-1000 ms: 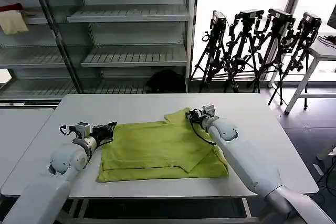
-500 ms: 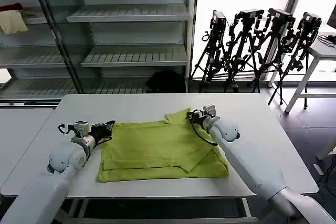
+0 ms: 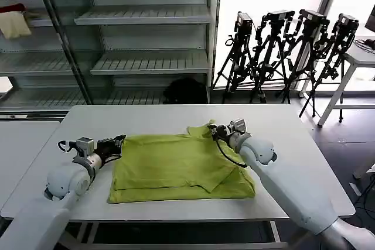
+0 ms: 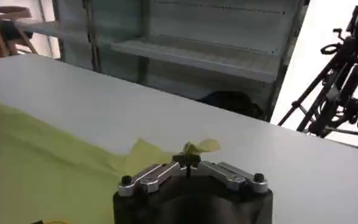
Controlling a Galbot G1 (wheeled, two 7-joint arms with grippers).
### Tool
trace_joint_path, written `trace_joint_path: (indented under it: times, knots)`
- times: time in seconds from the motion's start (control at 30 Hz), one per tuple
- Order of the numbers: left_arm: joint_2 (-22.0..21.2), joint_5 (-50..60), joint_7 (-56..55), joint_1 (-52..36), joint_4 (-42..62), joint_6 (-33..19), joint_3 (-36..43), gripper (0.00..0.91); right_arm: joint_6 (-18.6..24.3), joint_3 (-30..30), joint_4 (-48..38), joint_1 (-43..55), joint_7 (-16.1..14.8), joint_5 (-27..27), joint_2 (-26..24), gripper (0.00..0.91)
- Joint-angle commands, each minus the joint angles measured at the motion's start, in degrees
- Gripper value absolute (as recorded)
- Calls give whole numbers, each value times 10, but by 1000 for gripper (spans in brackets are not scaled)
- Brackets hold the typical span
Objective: Fold and organize the clothes.
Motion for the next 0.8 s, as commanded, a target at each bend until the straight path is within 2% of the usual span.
trace_joint_path:
  times: [0.03, 0.4, 0.8]
  knots:
    - [20, 16, -23, 78, -92, 1, -27, 10, 0, 9, 111, -43, 9, 26, -66, 0]
    - [16, 67, -32, 124, -120, 1, -47, 10, 1, 88, 209, -159, 10, 30, -132, 0]
    - [1, 138, -33, 202, -171, 1, -70, 10, 6, 149, 289, -272, 19, 25, -153, 0]
